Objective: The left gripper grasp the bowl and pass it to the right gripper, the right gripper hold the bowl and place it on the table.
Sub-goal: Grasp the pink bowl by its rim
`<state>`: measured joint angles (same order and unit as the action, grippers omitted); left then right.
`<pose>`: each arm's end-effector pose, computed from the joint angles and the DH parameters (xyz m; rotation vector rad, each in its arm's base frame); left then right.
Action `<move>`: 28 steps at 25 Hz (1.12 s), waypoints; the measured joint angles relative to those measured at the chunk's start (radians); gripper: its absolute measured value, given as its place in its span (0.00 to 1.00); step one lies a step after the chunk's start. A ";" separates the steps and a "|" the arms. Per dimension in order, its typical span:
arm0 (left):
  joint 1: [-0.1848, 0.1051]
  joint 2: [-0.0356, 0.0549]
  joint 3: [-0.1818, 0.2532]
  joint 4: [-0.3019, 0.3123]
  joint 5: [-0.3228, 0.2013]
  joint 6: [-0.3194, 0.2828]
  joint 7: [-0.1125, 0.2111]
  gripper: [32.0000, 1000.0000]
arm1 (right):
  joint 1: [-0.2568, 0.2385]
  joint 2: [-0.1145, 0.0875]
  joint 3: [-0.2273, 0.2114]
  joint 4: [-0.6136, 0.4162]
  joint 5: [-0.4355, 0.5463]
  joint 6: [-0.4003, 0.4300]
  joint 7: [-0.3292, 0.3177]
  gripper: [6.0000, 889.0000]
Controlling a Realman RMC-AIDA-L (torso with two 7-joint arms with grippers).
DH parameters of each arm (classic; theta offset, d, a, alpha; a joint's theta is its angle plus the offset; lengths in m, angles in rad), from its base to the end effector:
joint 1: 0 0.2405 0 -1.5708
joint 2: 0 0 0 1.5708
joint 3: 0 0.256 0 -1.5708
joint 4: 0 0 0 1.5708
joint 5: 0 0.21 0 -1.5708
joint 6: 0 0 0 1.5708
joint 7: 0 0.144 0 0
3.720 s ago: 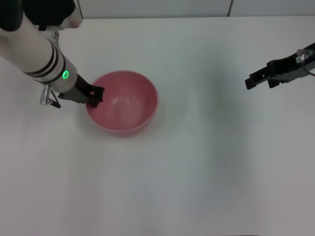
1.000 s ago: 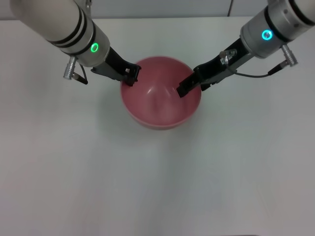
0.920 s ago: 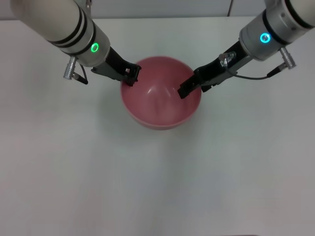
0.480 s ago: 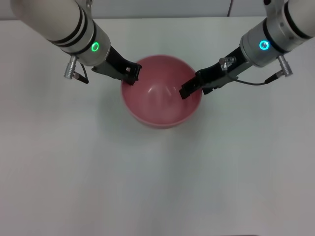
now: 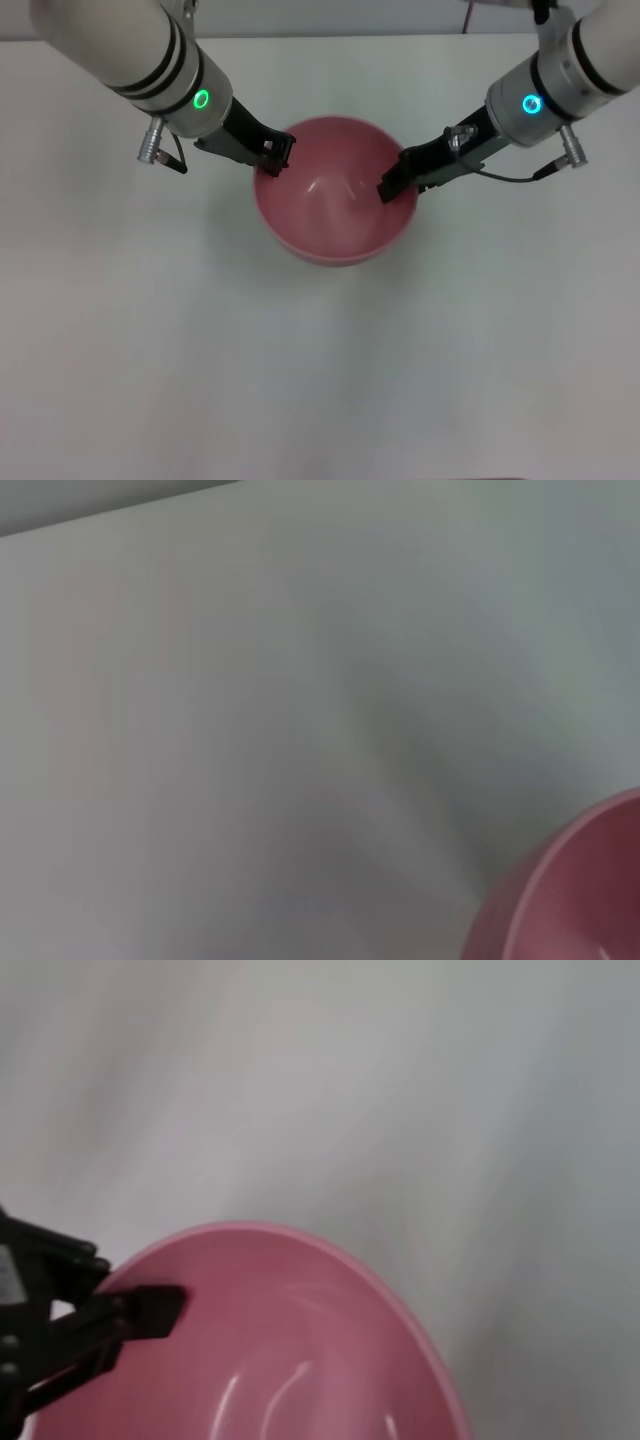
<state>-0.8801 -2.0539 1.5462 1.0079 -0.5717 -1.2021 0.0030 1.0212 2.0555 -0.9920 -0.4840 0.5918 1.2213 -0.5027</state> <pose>-0.1312 0.4146 -0.0486 -2.2654 -1.2861 0.2686 0.1856 0.4161 -0.0557 -2.4221 1.5519 -0.2245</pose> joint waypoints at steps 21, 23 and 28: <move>0.005 0.0003 0.002 -0.002 -0.003 0.009 0.002 0.05 | -0.013 0.000 0.013 0.004 0.004 -0.031 -0.004 0.12; 0.004 0.0008 0.002 -0.004 -0.003 0.009 0.002 0.05 | -0.013 0.000 0.013 0.004 0.004 -0.031 -0.004 0.12; 0.001 0.0026 0.002 -0.007 -0.003 0.009 0.002 0.05 | -0.015 0.000 0.019 0.004 0.004 -0.031 -0.005 0.12</move>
<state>-0.8788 -2.0513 1.5478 1.0010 -0.5744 -1.1936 0.0050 1.0065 2.0554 -0.9729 -0.4802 0.5955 1.1903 -0.5077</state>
